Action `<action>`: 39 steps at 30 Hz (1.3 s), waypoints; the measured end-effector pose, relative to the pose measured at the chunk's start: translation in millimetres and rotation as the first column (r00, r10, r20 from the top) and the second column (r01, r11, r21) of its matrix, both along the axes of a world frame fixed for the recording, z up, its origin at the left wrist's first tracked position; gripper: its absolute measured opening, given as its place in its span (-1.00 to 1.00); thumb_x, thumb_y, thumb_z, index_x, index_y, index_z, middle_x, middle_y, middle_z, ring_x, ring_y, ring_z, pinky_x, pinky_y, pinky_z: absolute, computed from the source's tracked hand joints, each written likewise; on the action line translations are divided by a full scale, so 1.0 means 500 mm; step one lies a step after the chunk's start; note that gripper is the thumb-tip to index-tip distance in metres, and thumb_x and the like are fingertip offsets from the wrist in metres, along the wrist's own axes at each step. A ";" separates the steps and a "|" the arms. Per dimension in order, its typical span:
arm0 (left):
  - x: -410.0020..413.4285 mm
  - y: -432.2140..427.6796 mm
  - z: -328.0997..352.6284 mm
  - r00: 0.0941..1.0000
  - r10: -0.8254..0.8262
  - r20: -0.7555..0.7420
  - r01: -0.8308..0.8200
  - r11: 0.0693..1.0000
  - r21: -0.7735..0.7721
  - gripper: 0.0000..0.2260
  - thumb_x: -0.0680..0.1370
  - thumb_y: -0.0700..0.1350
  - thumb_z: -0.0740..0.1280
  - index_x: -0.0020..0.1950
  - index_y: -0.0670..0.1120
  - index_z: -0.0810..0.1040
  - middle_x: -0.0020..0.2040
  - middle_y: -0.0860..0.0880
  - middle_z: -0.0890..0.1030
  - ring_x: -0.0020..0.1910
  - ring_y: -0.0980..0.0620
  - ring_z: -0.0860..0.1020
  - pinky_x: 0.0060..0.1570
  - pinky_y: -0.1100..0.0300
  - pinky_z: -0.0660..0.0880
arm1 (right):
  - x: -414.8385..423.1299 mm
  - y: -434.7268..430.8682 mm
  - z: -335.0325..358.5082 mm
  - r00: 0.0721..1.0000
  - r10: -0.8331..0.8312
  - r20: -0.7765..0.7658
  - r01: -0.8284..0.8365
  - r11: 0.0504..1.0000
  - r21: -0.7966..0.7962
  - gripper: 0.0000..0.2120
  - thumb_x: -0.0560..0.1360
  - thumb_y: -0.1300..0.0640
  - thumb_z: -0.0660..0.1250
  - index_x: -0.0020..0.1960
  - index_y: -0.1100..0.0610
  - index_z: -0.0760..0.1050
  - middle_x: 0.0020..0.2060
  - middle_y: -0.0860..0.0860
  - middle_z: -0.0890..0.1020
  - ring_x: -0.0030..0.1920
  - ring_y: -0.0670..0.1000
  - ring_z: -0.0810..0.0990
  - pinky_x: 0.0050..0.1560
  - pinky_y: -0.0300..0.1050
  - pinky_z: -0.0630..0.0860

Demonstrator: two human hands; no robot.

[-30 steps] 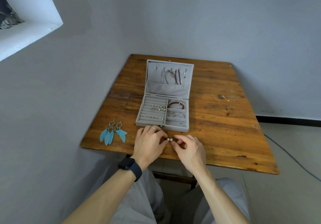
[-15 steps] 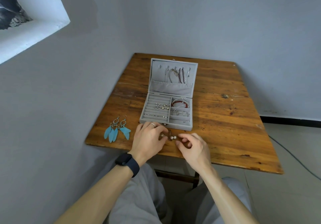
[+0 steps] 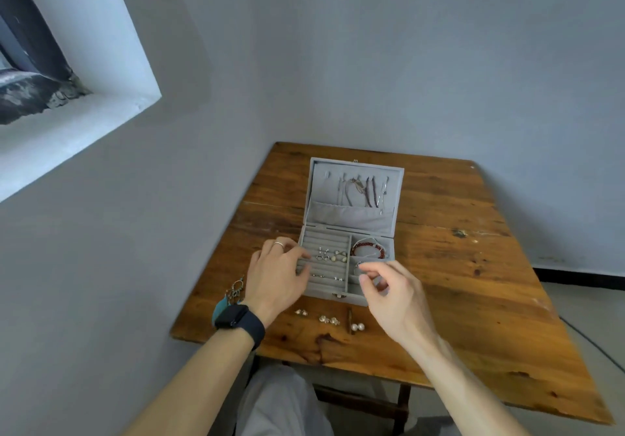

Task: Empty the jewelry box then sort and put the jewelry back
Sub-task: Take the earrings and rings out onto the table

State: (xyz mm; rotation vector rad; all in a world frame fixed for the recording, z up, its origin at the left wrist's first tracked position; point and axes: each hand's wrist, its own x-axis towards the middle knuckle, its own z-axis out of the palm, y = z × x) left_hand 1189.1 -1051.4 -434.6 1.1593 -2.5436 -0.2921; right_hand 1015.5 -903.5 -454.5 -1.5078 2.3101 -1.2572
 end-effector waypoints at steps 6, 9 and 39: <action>-0.058 -0.058 0.010 0.997 -0.047 0.060 0.044 0.997 0.059 -0.75 0.63 0.04 0.26 0.28 0.11 0.57 0.14 0.07 0.57 0.12 0.05 0.54 -0.02 0.09 0.57 | -0.036 -0.122 0.008 0.992 0.011 -0.128 0.012 0.984 0.178 -0.77 0.56 -0.02 0.35 0.20 -0.06 0.62 0.04 -0.14 0.59 0.09 -0.09 0.56 0.03 -0.19 0.55; -0.084 -0.075 0.005 0.993 -0.083 0.086 0.076 0.993 0.086 -0.72 0.65 0.06 0.23 0.34 0.11 0.54 0.20 0.05 0.57 0.11 0.03 0.60 -0.02 0.06 0.59 | -0.037 -0.161 0.006 0.975 0.040 -0.220 0.024 0.960 0.280 -0.71 0.59 -0.08 0.28 0.28 -0.09 0.58 0.12 -0.10 0.59 0.17 -0.04 0.46 0.12 -0.16 0.46; -0.067 -0.092 -0.003 0.993 -0.021 -0.117 0.061 0.935 0.349 -0.87 0.58 0.06 0.39 0.08 0.13 0.69 0.01 0.16 0.68 -0.01 0.18 0.60 0.03 0.11 0.60 | -0.027 -0.182 0.014 0.999 0.029 0.038 -0.036 0.978 0.204 -0.88 0.56 0.06 0.39 0.06 -0.04 0.68 0.01 -0.14 0.56 0.06 -0.08 0.55 0.10 -0.15 0.48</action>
